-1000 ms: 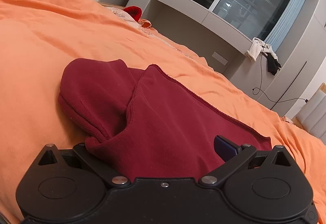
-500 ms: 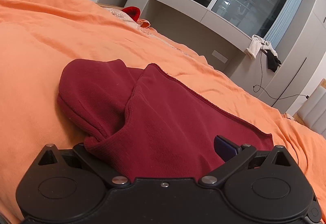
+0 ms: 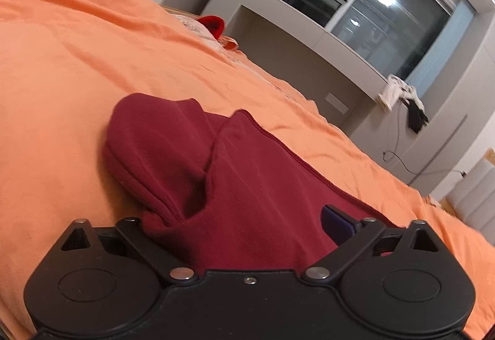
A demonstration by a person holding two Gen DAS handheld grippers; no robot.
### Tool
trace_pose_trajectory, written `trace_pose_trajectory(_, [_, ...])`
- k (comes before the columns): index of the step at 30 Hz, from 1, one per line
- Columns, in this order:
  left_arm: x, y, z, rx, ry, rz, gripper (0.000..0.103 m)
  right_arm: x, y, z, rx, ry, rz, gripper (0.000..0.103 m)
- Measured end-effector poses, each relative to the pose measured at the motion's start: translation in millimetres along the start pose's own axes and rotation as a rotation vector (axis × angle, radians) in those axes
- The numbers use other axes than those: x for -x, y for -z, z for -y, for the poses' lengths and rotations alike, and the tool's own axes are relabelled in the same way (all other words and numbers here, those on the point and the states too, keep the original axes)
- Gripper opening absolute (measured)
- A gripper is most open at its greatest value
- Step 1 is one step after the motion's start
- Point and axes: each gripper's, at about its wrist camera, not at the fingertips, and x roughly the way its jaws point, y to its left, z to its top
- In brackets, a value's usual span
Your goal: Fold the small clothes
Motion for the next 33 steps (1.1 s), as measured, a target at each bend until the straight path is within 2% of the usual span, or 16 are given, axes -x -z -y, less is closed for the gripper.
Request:
trace_pose_trajectory(3, [1.3, -0.2, -1.0, 0.016, -0.014, 0.017, 0.090, 2.9, 0.4, -4.1, 0.027, 0.022, 0.012, 0.103])
trace_pose_trajectory(8, [2.8, 0.3, -1.3, 0.039, -0.040, 0.048, 0.078, 5.5, -6.0, 1.2, 0.005, -0.006, -0.016, 0.103])
trace_pose_trajectory(11, [2.8, -1.1, -3.9, 0.051, -0.056, 0.062, 0.064, 12.0, -13.4, 8.7, -0.009, -0.014, -0.039, 0.103])
trace_pose_trajectory(13, [1.9, -3.0, -6.4, 0.061, -0.070, 0.068, 0.046, 18.5, -18.6, 13.8, -0.016, 0.005, -0.042, 0.103])
trace_pose_trajectory(16, [1.2, -5.3, -9.3, 0.081, -0.069, 0.063, 0.035, 26.1, -28.5, 19.9, -0.022, 0.042, -0.043, 0.103])
trace_pose_trajectory(22, [4.5, -9.0, -3.3, 0.085, -0.033, 0.087, 0.025, 53.2, -47.7, 53.6, -0.101, 0.075, -0.009, 0.103])
trace_pose_trajectory(27, [3.1, -17.1, 24.6, -0.017, 0.028, 0.117, 0.022, 79.4, -59.3, 96.3, -0.176, 0.140, 0.050, 0.103])
trace_pose_trajectory(33, [-3.2, -14.0, 98.4, -0.298, 0.084, 0.138, 0.019, 89.8, -64.9, 148.7, -0.243, 0.249, 0.093, 0.103])
